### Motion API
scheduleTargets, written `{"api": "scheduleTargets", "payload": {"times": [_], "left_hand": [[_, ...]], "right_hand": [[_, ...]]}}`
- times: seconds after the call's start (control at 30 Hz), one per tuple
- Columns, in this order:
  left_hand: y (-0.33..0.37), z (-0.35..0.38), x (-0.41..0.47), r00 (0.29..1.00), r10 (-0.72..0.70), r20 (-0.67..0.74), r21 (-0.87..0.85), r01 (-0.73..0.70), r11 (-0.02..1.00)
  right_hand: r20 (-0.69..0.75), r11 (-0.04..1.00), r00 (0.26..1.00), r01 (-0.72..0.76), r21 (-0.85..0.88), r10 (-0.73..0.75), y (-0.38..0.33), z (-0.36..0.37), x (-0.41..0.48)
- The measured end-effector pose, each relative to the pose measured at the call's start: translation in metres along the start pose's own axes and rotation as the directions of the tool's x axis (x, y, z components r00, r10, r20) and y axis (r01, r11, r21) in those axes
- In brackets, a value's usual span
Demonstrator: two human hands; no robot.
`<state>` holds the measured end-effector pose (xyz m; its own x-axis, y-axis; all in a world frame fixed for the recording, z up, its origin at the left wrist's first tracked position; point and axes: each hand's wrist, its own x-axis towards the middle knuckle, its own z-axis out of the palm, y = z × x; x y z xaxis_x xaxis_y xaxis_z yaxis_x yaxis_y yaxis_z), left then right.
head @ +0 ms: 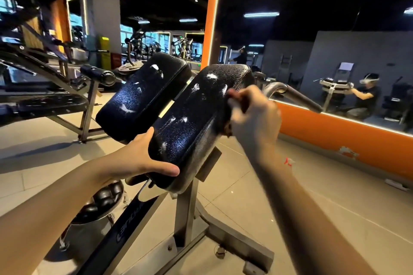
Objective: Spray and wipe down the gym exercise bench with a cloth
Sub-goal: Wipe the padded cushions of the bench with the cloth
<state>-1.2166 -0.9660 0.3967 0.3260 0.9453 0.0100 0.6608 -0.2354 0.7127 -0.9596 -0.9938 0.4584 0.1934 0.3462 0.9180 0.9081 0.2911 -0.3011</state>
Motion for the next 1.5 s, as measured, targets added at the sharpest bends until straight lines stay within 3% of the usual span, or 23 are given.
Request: {"api": "scheduleTargets", "payload": {"times": [0.07,0.17,0.27,0.37,0.47,0.57,0.63,0.73,0.83,0.9,1.0,1.13,1.27,1.37,1.43,1.5], "left_hand": [[0.0,0.001,-0.001,1.0,-0.001,-0.003,-0.012,0.001,1.0],[-0.001,0.001,-0.001,1.0,-0.005,-0.009,-0.036,0.004,0.999],[-0.001,0.002,0.0,1.0,-0.003,-0.011,-0.031,0.003,1.0],[-0.002,0.002,0.001,1.0,-0.001,-0.017,-0.007,0.001,1.0],[-0.001,0.002,0.001,1.0,-0.007,-0.012,-0.007,0.006,1.0],[-0.001,0.003,0.001,1.0,-0.004,-0.01,-0.018,0.004,1.0],[-0.002,0.003,0.001,1.0,-0.002,-0.008,-0.026,0.002,1.0],[-0.004,0.002,0.003,1.0,-0.006,-0.015,-0.017,0.006,1.0],[-0.006,0.004,0.004,1.0,0.0,-0.032,-0.002,-0.001,1.0],[-0.006,0.004,0.004,0.999,0.005,-0.038,-0.008,-0.005,1.0],[-0.008,0.003,0.004,0.999,0.003,-0.035,-0.033,-0.004,0.999],[-0.007,0.003,0.002,1.0,-0.001,-0.025,-0.058,0.0,0.998],[-0.007,0.004,0.002,1.0,-0.004,-0.028,-0.078,0.001,0.997],[-0.009,0.004,0.004,1.0,0.002,-0.026,-0.077,-0.004,0.997],[-0.009,0.003,0.003,1.0,0.0,-0.024,-0.078,-0.002,0.997],[-0.008,0.003,0.003,1.0,0.001,-0.023,-0.084,-0.003,0.997]], "right_hand": [[-0.071,0.997,0.996,-0.049,-0.063,0.045,0.01,0.002,0.033],[-0.072,0.996,0.994,-0.087,-0.005,0.086,0.001,0.005,0.007],[0.045,0.972,0.996,-0.088,0.216,0.081,-0.031,0.006,-0.085],[0.162,0.944,0.986,-0.091,0.317,0.04,-0.048,0.002,-0.134],[0.043,0.969,0.996,-0.089,0.229,0.082,-0.028,0.008,-0.077],[-0.112,0.991,0.984,-0.132,0.036,0.136,-0.009,0.009,0.0],[-0.109,0.99,0.985,-0.135,-0.038,0.13,-0.006,0.011,0.009],[-0.065,0.987,0.989,-0.123,0.104,0.13,-0.025,0.009,-0.049],[0.12,0.957,0.987,-0.133,0.259,0.105,-0.049,0.004,-0.141],[0.161,0.955,0.986,-0.088,0.285,0.043,-0.049,0.004,-0.151],[0.041,0.978,0.999,-0.018,0.207,0.01,-0.029,0.008,-0.083],[-0.08,0.997,0.995,-0.067,-0.037,0.064,-0.004,0.01,0.008],[-0.057,0.993,0.992,-0.107,0.052,0.11,-0.014,0.008,-0.043],[0.069,0.992,0.998,-0.018,0.128,0.009,-0.027,0.004,-0.101],[0.05,0.994,0.998,0.039,0.105,-0.045,-0.018,0.006,-0.079],[-0.052,0.999,0.999,-0.006,0.039,0.008,-0.004,0.011,-0.031]]}}
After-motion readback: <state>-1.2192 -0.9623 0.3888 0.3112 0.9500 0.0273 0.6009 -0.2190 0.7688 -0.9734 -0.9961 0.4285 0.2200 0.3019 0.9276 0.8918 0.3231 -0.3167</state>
